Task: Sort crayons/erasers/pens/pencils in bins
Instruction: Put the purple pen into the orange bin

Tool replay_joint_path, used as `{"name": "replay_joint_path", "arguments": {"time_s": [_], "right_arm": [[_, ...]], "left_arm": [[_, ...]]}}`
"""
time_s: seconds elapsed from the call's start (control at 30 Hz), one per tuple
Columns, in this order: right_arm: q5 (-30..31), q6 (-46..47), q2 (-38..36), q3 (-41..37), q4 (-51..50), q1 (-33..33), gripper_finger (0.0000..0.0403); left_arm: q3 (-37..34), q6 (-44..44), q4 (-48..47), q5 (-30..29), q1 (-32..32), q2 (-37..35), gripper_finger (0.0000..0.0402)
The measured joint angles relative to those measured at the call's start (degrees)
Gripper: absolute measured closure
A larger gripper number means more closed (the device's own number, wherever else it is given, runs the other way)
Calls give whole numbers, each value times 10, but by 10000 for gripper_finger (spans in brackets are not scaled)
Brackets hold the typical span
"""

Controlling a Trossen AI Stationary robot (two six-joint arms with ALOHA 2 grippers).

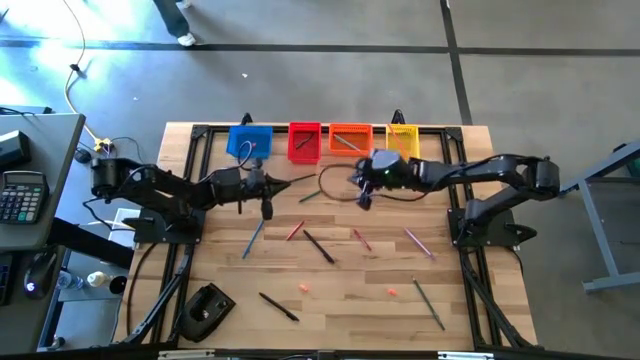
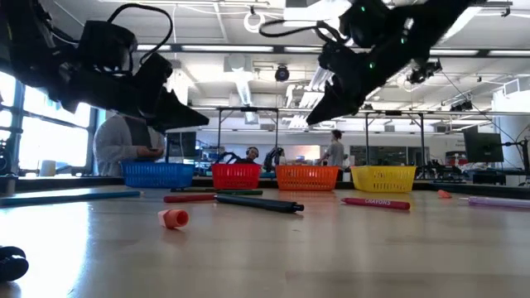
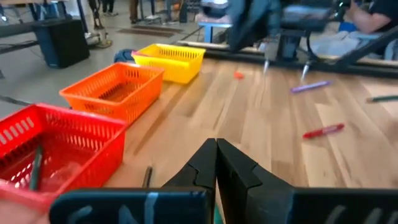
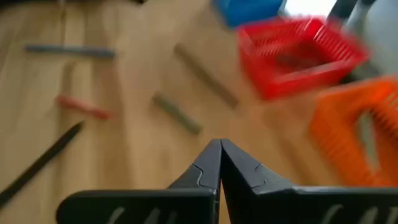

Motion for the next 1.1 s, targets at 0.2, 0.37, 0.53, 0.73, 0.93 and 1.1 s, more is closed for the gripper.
{"name": "replay_joint_path", "arguments": {"time_s": [0.2,0.37,0.53,0.73,0.93,1.1], "right_arm": [[49,144,0,99,-231,91,402],[87,288,0,158,-406,150,377],[82,429,0,171,-542,200,326],[17,514,0,92,-610,218,290],[-52,515,0,-20,-529,198,289],[-57,515,0,-63,-510,187,289]], "left_arm": [[-5,14,0,-25,-11,0,401],[-5,12,0,-23,-14,0,401],[-5,5,0,-22,-14,0,401],[-5,7,0,-22,-16,0,401],[-5,10,-3,-19,-24,0,401],[-5,22,-3,-20,-28,0,401]]}}
